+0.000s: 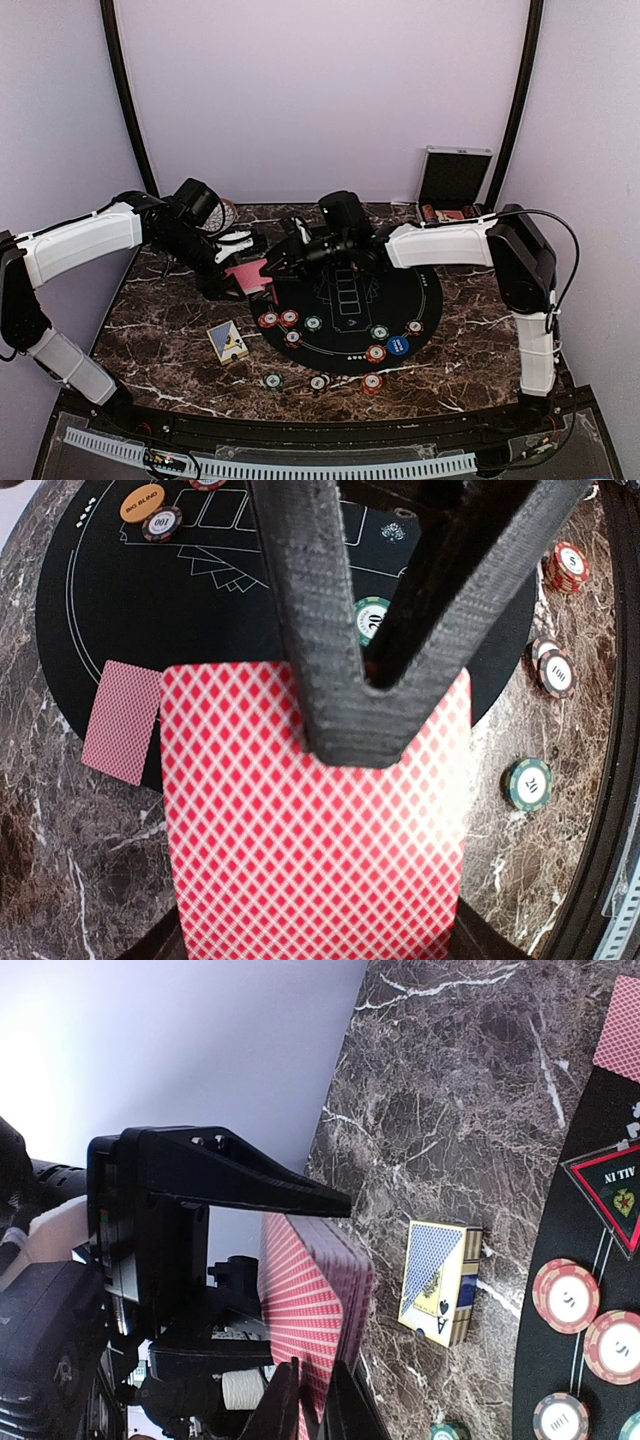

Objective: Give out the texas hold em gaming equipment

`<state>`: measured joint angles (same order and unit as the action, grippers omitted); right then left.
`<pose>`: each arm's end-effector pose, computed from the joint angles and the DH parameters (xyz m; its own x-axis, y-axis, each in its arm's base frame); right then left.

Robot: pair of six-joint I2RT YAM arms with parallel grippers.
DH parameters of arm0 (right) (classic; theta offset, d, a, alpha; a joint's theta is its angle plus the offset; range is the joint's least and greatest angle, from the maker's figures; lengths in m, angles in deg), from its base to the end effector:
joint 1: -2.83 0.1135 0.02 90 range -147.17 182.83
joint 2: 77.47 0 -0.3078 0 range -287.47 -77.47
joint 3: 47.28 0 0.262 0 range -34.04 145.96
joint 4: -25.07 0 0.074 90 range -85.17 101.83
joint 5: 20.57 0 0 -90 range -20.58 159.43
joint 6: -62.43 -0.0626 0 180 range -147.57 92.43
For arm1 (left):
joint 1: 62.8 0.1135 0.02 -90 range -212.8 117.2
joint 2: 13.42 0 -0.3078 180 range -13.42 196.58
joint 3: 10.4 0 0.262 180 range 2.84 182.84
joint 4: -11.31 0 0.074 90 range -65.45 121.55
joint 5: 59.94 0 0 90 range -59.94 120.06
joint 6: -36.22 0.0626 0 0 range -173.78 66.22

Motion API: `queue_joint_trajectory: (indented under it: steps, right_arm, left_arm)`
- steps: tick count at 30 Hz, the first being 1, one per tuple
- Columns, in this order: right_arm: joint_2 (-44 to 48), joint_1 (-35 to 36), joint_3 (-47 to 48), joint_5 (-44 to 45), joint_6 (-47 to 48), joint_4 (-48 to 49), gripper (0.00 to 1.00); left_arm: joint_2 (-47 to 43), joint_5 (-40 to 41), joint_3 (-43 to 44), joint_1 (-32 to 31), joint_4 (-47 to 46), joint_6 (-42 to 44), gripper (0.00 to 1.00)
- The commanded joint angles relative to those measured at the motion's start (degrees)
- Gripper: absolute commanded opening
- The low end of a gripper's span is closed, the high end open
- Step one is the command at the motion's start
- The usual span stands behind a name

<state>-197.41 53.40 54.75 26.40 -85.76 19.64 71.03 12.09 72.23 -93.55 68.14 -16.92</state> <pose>0.3055 0.4387 0.2522 -0.9506 -0.1780 -0.2542 -0.2935 0.2497 0.9228 0.2665 -0.1810 0.2975 -0.2127 0.7905 -0.5743 0.9398 0.3265 0.1013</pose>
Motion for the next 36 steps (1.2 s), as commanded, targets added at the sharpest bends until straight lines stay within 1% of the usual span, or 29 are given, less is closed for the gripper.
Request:
queue_joint_trajectory:
  steps: [1,8,13,19,22,28,32,36]
  right_arm:
    - [3.51,-0.34,-0.66,-0.43,-0.63,2.4,0.09]
    - [5.05,-0.92,-2.83,-0.66,-1.89,4.03,0.02]
    - [6.3,-2.39,-4.73,-0.85,-1.98,4.43,0.0]
    - [7.24,-4.98,-8.48,-3.07,-6.18,10.77,0.0]
    - [7.8,-7.51,-8.31,-3.2,-4.73,8.71,0.0]
    - [8.35,-15.71,-8.1,-3.48,-1.53,5.47,0.0]
    - [5.51,-21.46,-4.03,-1.44,4.61,-2.98,0.0]
    - [1.0,-25.43,0.16,1.13,8.28,-7.38,0.0]
  left_arm:
    - [-1.21,0.1,-0.19,0.15,-0.22,0.58,0.0]
    - [-1.23,0.58,-0.43,0.15,-0.18,0.67,0.0]
    - [-1.22,0.71,-0.48,0.16,-0.09,0.67,0.0]
    - [-1.05,1.23,-0.67,0.14,0.2,0.73,0.0]
    - [-0.97,1.5,-0.61,0.16,0.46,0.8,0.0]
    - [-0.84,1.67,-0.65,0.16,0.86,0.91,0.0]
    - [-0.7,1.48,-0.62,0.22,0.9,0.96,0.0]
    - [-0.73,1.29,-0.42,0.18,1.18,0.97,0.0]
